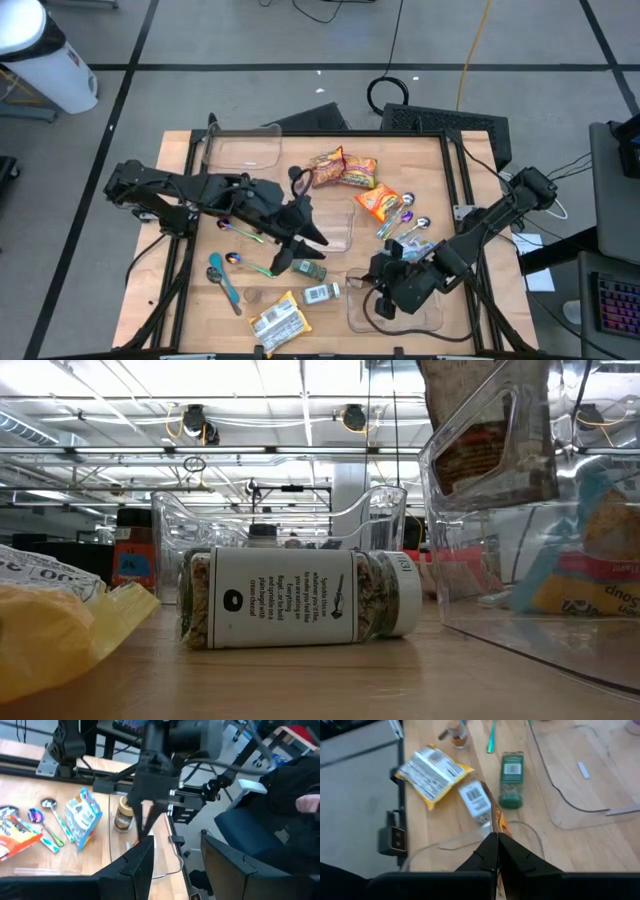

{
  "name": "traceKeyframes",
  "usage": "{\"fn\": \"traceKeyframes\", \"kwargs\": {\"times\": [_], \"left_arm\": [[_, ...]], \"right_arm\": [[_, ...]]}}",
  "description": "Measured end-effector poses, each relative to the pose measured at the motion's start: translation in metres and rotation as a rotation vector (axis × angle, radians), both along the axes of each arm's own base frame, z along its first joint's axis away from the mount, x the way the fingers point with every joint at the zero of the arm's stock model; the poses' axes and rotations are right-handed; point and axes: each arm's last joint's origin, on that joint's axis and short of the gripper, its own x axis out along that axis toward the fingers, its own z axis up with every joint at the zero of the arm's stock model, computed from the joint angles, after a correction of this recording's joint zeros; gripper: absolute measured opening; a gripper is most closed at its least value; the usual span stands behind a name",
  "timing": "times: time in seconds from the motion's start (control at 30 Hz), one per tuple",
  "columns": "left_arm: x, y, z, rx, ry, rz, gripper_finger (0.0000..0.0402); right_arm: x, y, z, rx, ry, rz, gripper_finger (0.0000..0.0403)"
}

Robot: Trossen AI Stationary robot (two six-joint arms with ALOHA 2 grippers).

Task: Pick & Place Food Item
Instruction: Put the orange seasoning pack into the bottom transparent bin

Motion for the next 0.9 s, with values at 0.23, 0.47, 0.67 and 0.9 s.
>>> {"fn": "traceKeyframes", "kwargs": {"times": [0.23, 0.47, 0.67, 0.9], "left_arm": [[-0.002, -0.005, 0.000, 0.008, -0.005, -0.019, 0.0170], [-0.002, -0.007, 0.000, 0.013, -0.008, -0.025, 0.0170], [-0.002, -0.007, 0.000, 0.021, -0.012, -0.029, 0.0170], [-0.002, -0.006, 0.000, 0.033, -0.017, -0.033, 0.0170]], "right_arm": [[0.003, -0.005, -0.010, -0.027, 0.024, -0.013, 0.0000], [0.002, -0.009, -0.042, 0.006, 0.024, -0.049, 0.0000], [0.002, -0.011, -0.058, 0.023, -0.028, -0.069, 0.0000], [-0.001, -0.015, -0.070, -0.003, -0.032, -0.085, 0.0000]]}}
